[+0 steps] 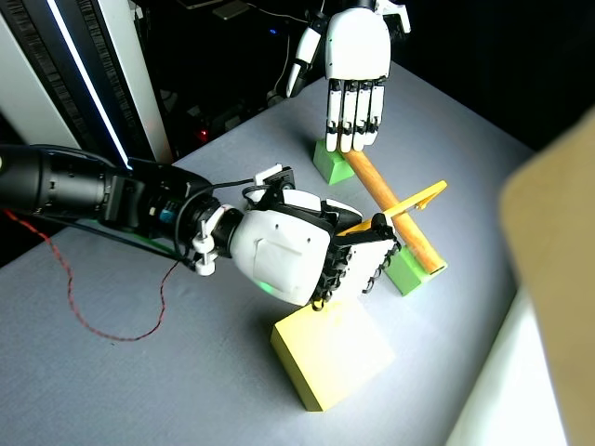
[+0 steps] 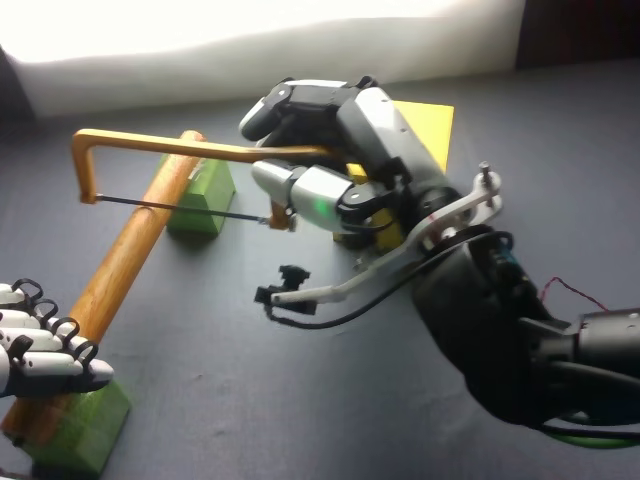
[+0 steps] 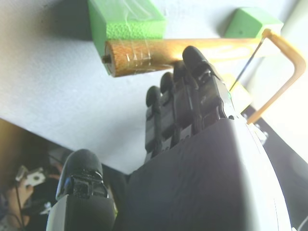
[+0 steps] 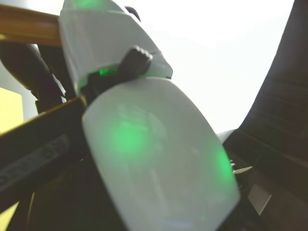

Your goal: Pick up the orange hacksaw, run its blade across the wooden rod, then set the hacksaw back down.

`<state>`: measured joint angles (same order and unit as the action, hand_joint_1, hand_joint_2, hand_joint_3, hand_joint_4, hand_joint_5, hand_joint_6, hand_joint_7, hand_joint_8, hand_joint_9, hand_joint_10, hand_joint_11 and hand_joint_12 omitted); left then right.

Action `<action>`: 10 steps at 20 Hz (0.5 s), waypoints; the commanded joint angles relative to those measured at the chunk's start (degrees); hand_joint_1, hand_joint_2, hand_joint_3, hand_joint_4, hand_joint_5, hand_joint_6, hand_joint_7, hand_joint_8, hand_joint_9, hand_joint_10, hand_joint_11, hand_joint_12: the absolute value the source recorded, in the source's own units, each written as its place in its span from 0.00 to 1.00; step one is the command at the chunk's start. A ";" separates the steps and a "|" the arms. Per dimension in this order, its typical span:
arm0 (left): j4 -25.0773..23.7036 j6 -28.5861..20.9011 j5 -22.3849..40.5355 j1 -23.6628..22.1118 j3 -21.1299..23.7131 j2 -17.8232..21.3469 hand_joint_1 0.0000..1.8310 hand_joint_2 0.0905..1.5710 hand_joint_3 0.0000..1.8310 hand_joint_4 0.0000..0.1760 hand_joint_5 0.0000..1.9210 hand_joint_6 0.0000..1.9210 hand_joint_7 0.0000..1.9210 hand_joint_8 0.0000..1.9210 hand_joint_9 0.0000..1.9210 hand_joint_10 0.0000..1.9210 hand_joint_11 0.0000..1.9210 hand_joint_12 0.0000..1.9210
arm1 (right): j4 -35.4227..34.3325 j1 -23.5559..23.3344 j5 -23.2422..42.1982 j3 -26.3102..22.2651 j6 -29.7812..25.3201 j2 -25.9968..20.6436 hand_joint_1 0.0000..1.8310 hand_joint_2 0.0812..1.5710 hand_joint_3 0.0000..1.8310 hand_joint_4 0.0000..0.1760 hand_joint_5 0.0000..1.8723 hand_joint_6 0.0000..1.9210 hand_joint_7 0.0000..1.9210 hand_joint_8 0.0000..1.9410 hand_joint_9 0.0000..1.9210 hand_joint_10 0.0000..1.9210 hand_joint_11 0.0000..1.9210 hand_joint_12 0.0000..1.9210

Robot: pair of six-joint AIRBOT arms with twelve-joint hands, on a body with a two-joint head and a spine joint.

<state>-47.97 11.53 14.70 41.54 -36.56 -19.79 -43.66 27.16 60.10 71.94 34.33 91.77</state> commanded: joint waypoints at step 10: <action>0.59 -0.07 1.83 -0.57 -0.05 -0.39 0.03 0.75 0.00 0.00 0.13 0.00 0.13 0.00 0.12 0.00 0.00 0.38 | 3.62 -2.15 4.66 6.40 -1.56 7.70 0.75 0.72 0.00 0.00 0.42 0.55 0.47 0.57 0.47 0.71 0.41 0.74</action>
<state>-47.97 11.55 14.59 41.54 -36.64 -19.86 -43.92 25.85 59.83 78.46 33.69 99.85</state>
